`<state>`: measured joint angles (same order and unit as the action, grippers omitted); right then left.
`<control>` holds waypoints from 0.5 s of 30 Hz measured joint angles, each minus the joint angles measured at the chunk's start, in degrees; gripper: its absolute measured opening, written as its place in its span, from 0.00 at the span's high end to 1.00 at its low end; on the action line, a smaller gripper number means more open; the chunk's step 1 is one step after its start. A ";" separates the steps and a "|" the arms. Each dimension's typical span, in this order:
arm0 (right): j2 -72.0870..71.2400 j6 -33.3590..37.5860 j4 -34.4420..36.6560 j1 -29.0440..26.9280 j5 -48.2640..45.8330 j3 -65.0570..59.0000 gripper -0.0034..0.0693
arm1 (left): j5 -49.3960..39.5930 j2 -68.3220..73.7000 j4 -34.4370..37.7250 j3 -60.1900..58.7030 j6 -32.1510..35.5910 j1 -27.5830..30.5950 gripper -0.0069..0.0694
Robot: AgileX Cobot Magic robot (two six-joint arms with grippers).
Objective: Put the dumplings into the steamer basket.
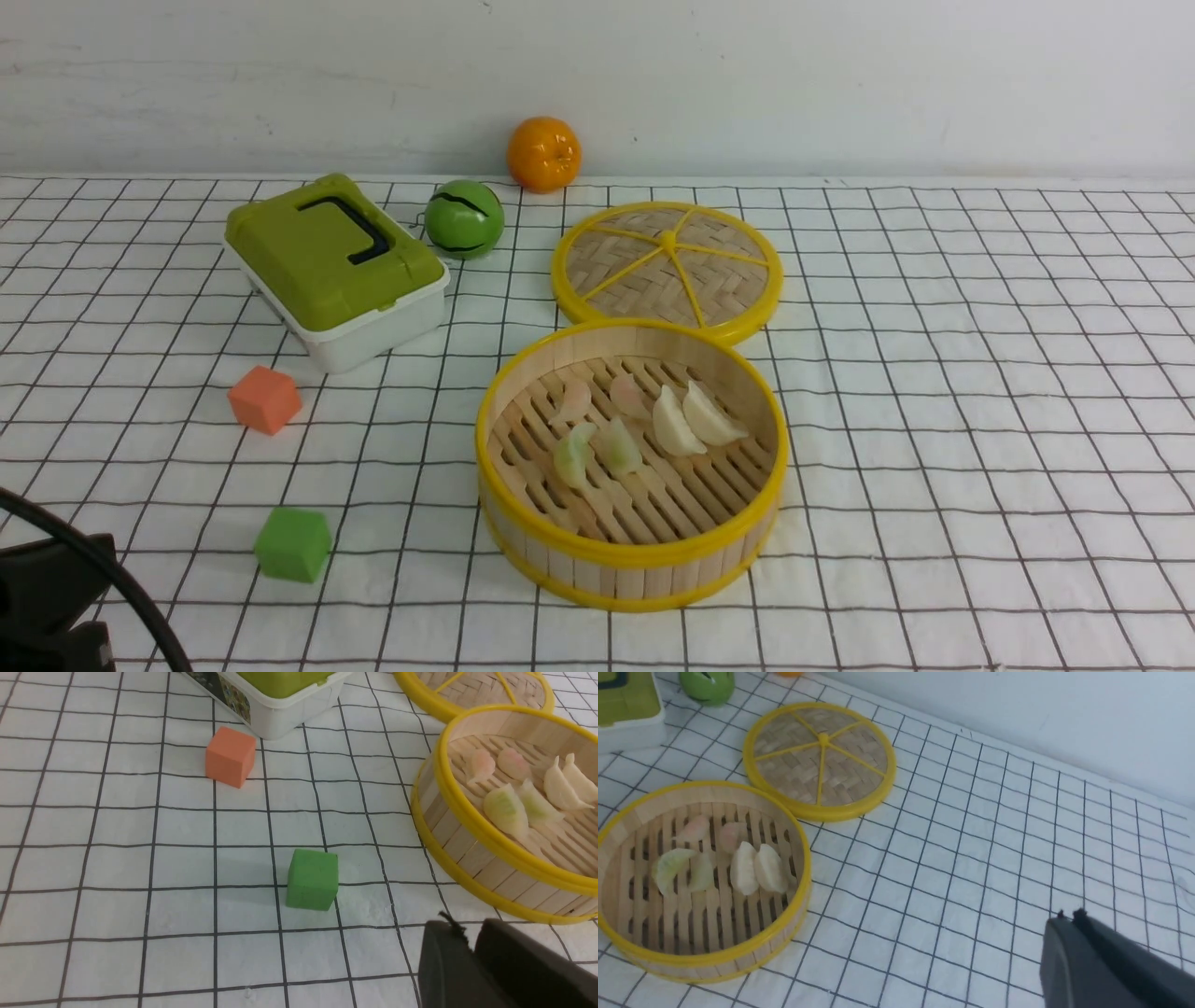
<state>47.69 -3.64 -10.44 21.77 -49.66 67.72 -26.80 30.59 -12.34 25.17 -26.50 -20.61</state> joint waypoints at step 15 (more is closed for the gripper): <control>-22.71 -0.23 6.77 0.00 66.10 -58.25 0.97 | 0.00 0.00 0.00 0.00 0.00 0.00 0.76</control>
<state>24.98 -3.87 -3.67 21.77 16.44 9.48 -26.80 30.59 -12.34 25.17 -26.50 -20.61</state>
